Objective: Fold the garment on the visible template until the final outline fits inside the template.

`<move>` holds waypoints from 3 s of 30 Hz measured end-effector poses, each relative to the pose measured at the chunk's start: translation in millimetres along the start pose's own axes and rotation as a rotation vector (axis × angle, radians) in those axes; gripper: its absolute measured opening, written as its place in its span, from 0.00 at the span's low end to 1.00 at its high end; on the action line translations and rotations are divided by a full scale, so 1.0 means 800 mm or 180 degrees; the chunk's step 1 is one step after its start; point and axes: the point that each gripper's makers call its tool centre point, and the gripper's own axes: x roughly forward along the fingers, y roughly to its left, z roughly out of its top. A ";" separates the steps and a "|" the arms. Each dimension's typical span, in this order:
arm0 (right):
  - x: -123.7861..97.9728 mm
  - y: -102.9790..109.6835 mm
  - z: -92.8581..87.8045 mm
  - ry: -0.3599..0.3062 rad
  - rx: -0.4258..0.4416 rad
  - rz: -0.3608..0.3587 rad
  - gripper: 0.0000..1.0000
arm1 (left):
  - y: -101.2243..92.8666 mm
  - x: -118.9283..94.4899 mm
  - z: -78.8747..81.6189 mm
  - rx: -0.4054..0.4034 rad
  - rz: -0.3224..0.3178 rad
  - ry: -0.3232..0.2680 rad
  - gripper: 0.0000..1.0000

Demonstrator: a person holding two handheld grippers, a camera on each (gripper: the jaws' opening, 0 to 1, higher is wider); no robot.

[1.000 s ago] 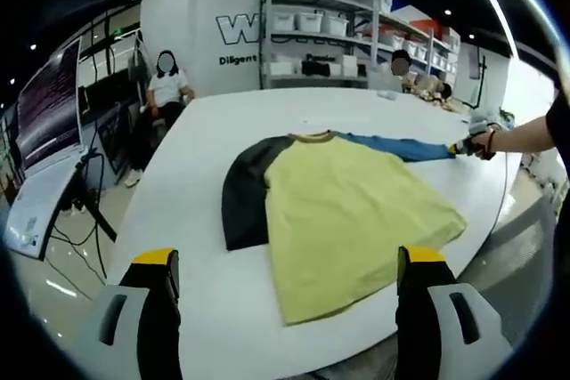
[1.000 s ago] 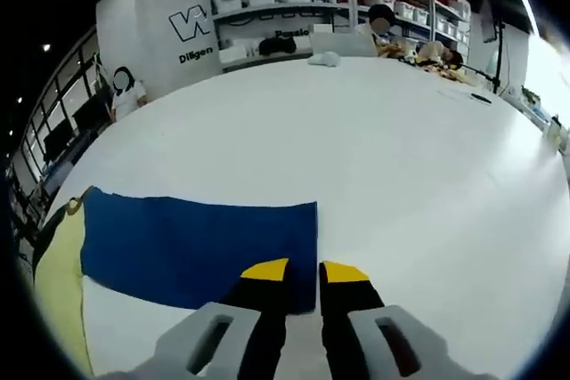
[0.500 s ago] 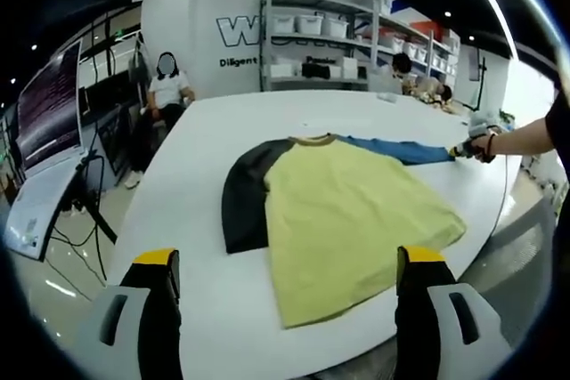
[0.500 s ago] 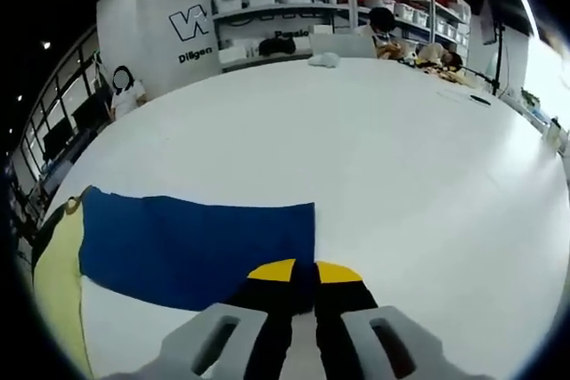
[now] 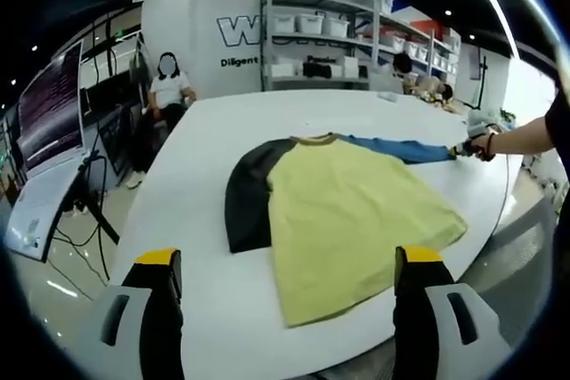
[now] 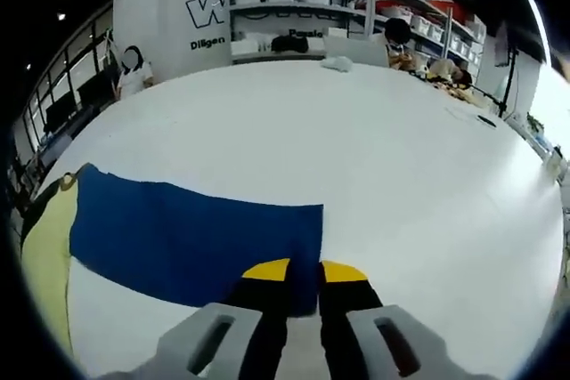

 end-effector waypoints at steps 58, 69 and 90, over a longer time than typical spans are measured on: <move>-0.021 0.126 0.069 -0.0009 0.0319 0.0800 0.00 | -0.023 -0.003 0.009 0.0140 -0.0245 -0.0032 0.99; -0.029 0.198 0.071 0.0052 0.0221 0.1121 0.00 | -0.025 -0.002 0.011 0.0147 -0.0269 -0.0029 0.99; -0.077 0.345 0.056 0.0092 0.0008 0.1554 0.00 | -0.024 0.002 0.008 0.0138 -0.0282 -0.0036 0.99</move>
